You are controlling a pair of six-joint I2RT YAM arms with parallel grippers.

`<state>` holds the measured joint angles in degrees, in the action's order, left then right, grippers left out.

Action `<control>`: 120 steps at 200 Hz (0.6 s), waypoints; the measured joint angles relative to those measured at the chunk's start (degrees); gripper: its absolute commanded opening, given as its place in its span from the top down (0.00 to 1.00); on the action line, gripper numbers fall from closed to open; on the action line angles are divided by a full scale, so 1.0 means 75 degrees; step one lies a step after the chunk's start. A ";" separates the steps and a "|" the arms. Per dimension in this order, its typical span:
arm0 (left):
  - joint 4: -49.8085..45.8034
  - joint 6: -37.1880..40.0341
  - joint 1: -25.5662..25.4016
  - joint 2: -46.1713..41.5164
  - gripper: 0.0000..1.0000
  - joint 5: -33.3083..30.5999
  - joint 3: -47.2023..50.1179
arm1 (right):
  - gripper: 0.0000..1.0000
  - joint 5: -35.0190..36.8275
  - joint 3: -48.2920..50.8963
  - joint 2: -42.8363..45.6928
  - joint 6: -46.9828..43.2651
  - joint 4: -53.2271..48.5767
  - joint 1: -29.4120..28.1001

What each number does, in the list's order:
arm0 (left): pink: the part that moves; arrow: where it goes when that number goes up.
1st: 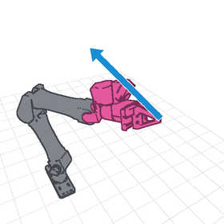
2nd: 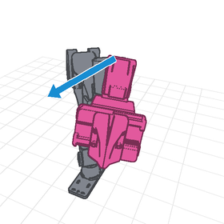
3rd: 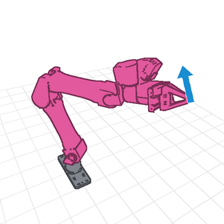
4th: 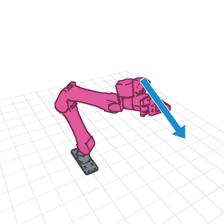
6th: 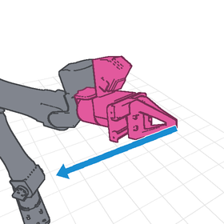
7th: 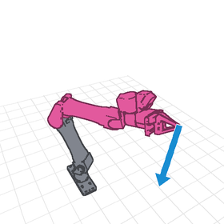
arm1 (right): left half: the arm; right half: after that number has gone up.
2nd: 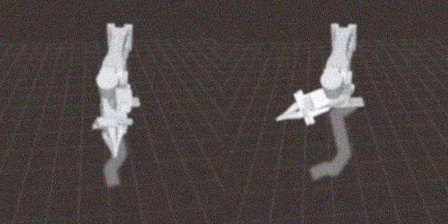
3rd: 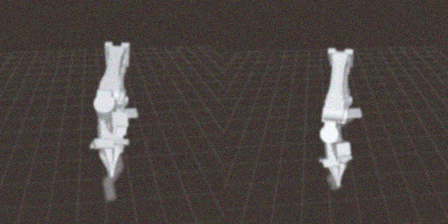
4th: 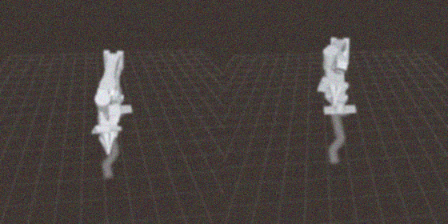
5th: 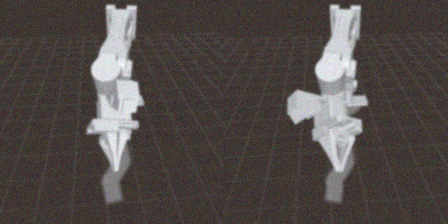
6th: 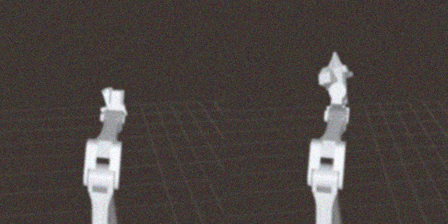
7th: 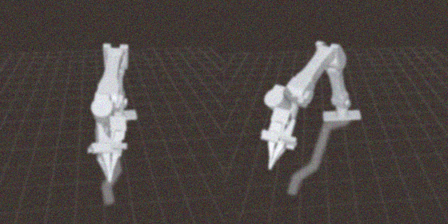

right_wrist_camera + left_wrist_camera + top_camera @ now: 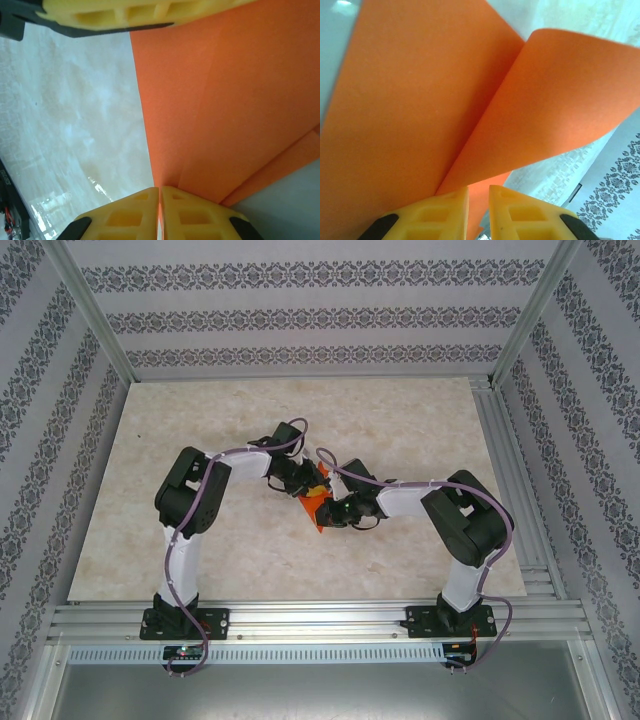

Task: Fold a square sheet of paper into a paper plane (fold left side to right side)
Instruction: Fourth fold the wing at the center of the table.

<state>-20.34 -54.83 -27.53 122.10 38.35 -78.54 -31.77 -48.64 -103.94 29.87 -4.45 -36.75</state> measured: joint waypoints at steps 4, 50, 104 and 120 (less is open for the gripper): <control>-0.0032 -0.0003 0.0012 0.0029 0.78 0.0032 -0.0047 | 0.89 0.0006 0.0000 0.0000 -0.0003 0.0003 0.0000; -0.0149 0.0058 0.0189 0.0353 0.78 -0.0169 -0.0653 | 0.89 0.0012 0.0000 0.0000 -0.0006 -0.0006 0.0000; -0.0087 0.0085 0.0379 0.0664 0.78 -0.0554 -0.1198 | 0.89 0.0026 -0.0003 0.0000 -0.0006 -0.0009 -0.0003; -0.0137 0.0082 0.0379 0.0822 0.78 -0.0554 -0.1451 | 0.89 0.0029 0.0000 0.0000 -0.0006 -0.0015 -0.0003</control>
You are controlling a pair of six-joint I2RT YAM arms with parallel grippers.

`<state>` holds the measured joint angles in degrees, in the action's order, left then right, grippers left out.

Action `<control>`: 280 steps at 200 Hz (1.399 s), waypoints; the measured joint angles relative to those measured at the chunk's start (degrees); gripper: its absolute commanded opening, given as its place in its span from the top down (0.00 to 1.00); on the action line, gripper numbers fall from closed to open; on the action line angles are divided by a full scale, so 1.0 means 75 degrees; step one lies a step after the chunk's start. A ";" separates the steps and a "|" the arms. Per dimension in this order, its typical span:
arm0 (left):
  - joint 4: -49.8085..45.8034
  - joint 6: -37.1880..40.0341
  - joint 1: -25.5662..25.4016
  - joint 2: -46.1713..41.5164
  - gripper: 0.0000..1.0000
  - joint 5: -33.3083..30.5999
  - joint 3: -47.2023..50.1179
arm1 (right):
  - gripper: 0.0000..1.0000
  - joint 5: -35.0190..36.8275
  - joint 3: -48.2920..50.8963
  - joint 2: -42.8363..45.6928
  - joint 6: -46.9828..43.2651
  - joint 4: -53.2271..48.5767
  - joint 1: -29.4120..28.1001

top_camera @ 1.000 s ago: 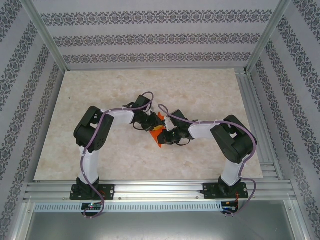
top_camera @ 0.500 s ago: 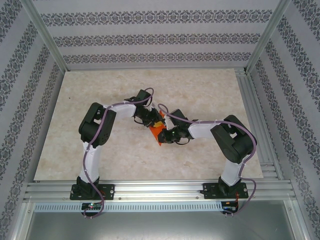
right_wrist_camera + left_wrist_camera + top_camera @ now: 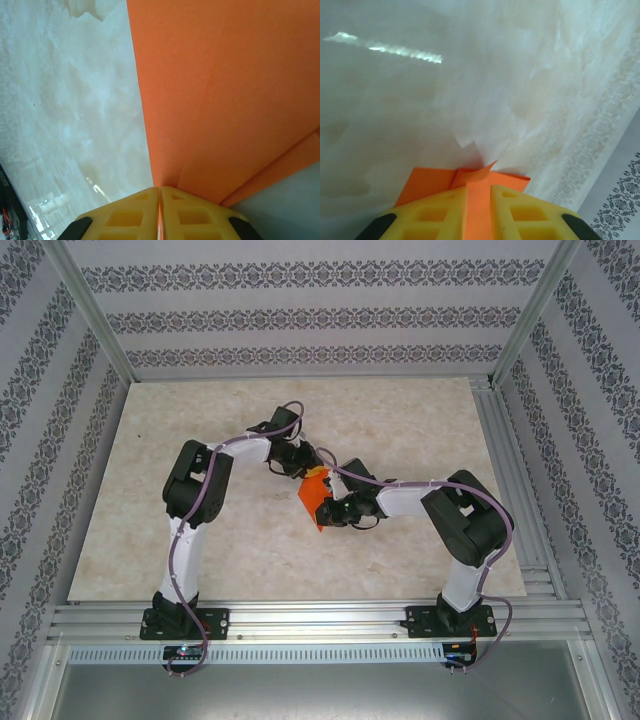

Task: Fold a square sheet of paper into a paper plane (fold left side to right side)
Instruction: Fourth fold the wing at the center of the table.

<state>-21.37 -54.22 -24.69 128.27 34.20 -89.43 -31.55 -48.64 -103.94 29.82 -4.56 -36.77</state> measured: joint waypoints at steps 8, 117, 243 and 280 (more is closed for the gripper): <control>-0.0003 0.0000 0.0003 0.0102 0.78 -0.0041 -0.0175 | 0.89 0.0000 -0.0003 0.0000 -0.0003 0.0000 0.0000; -0.0294 0.0664 0.0679 0.0280 0.76 -0.1070 -0.1008 | 0.89 -0.0417 -0.0093 0.0038 -0.0437 -0.0778 -0.0076; 0.1160 0.0504 -0.0758 -0.2069 0.76 -0.0192 0.2489 | 0.88 -0.0813 -0.0198 0.0119 -0.1408 -0.1853 0.0326; 0.1303 0.0370 -0.0924 -0.1574 0.78 -0.0294 0.2340 | 0.87 -0.0833 -0.0216 0.0119 -0.1396 -0.1912 0.0326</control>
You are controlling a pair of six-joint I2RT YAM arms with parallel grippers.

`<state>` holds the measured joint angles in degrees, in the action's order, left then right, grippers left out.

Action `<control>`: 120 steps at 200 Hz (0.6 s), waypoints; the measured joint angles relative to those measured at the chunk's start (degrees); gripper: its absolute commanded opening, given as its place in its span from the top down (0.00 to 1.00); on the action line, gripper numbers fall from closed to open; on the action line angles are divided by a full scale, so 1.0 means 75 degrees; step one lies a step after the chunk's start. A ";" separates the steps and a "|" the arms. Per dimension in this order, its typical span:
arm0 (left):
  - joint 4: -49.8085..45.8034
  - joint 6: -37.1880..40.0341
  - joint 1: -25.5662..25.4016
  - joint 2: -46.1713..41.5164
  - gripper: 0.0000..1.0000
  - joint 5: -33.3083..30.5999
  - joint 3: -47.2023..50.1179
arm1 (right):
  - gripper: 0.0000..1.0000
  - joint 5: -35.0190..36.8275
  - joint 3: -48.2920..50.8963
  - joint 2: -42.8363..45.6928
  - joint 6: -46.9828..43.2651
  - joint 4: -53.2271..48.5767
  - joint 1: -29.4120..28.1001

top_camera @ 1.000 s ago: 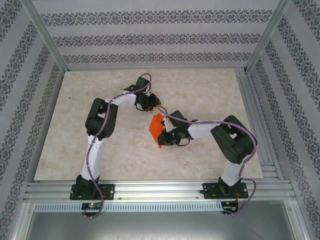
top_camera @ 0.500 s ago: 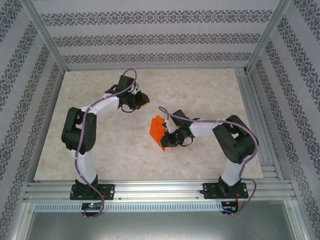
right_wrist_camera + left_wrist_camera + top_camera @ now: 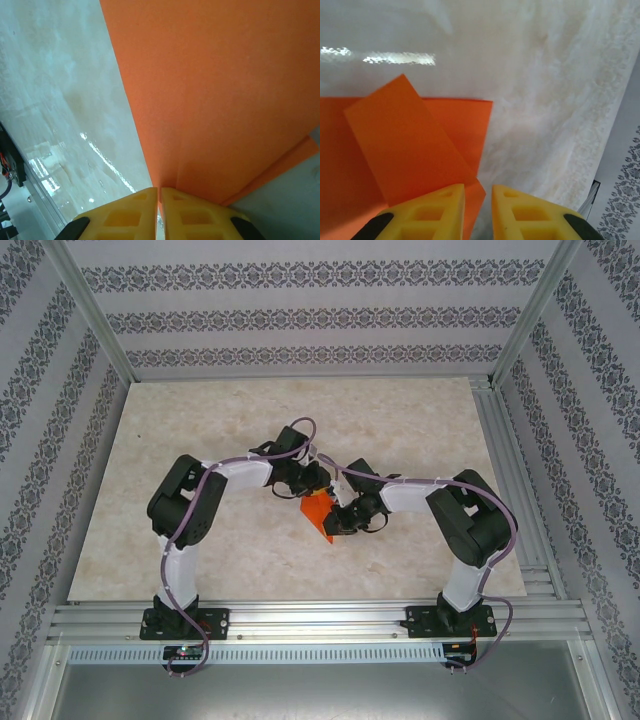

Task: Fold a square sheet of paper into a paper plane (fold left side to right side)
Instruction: Fourth fold the wing at the center of the table.

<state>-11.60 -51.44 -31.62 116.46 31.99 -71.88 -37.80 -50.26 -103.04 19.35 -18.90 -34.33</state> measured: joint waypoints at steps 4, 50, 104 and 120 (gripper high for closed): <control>-0.0009 0.0000 0.0000 0.0047 0.78 -0.0035 -0.0032 | 0.86 0.0000 0.0000 0.0000 0.0000 0.0003 0.0000; -0.0044 0.0023 0.0012 0.0280 0.79 -0.0265 -0.0122 | 0.87 0.0146 0.0026 0.0393 0.0414 -0.0035 0.0000; 0.0437 -0.0012 0.0015 0.0213 0.80 -0.0248 0.0192 | 0.92 0.0650 0.0169 0.0901 0.1690 0.0729 0.0038; 0.0493 -0.0012 0.0015 0.0201 0.80 -0.0251 0.0230 | 0.92 0.0746 0.0134 0.0752 0.1877 0.0854 0.0026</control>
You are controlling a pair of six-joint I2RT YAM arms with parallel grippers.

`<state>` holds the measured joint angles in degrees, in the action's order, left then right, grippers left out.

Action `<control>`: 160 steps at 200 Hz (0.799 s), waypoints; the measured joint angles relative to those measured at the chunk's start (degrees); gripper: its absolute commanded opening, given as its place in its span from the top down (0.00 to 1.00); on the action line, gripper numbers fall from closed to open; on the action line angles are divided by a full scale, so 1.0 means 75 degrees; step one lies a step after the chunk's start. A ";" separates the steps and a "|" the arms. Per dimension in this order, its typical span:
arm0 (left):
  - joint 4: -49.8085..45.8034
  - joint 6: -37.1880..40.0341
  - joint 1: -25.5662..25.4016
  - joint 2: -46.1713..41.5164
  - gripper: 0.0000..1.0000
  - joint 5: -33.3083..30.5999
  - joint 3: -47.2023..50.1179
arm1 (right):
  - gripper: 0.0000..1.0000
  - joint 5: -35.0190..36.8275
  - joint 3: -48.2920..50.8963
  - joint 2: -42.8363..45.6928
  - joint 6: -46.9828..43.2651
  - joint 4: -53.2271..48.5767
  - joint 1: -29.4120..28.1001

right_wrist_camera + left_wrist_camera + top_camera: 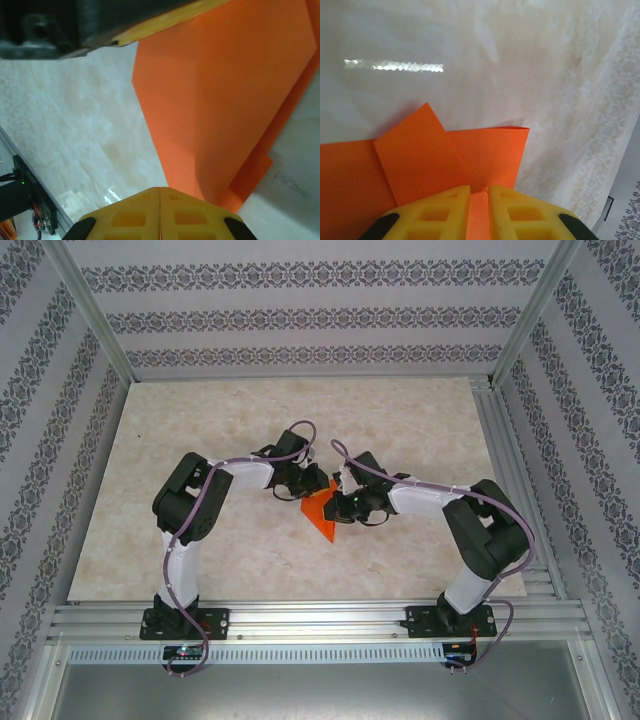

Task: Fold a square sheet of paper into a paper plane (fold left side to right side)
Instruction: Fourth fold the wing at the center of the table.

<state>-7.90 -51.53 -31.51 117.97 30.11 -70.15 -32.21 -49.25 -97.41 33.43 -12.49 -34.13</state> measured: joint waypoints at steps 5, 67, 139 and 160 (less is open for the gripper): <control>0.0009 0.0000 0.0000 -0.0003 0.80 0.0003 0.0006 | 0.93 0.0032 -0.0035 -0.0079 0.0020 0.0012 -0.0029; 0.0029 -0.0003 0.0000 -0.0009 0.81 -0.0003 0.0020 | 0.92 0.0291 -0.0181 -0.0586 0.0044 -0.0149 -0.0201; 0.0029 -0.0038 -0.0003 0.0009 0.82 -0.0026 0.0017 | 0.92 0.0370 0.0152 -0.0423 -0.0009 -0.0044 -0.0291; 0.0029 -0.0055 -0.0003 0.0015 0.82 -0.0026 0.0017 | 0.92 0.0405 0.0388 -0.0254 -0.0003 0.0073 -0.0356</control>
<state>-7.68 -51.94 -31.53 118.08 29.91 -70.02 -29.17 -46.35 -99.31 33.41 -11.94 -36.80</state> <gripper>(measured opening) 0.179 0.083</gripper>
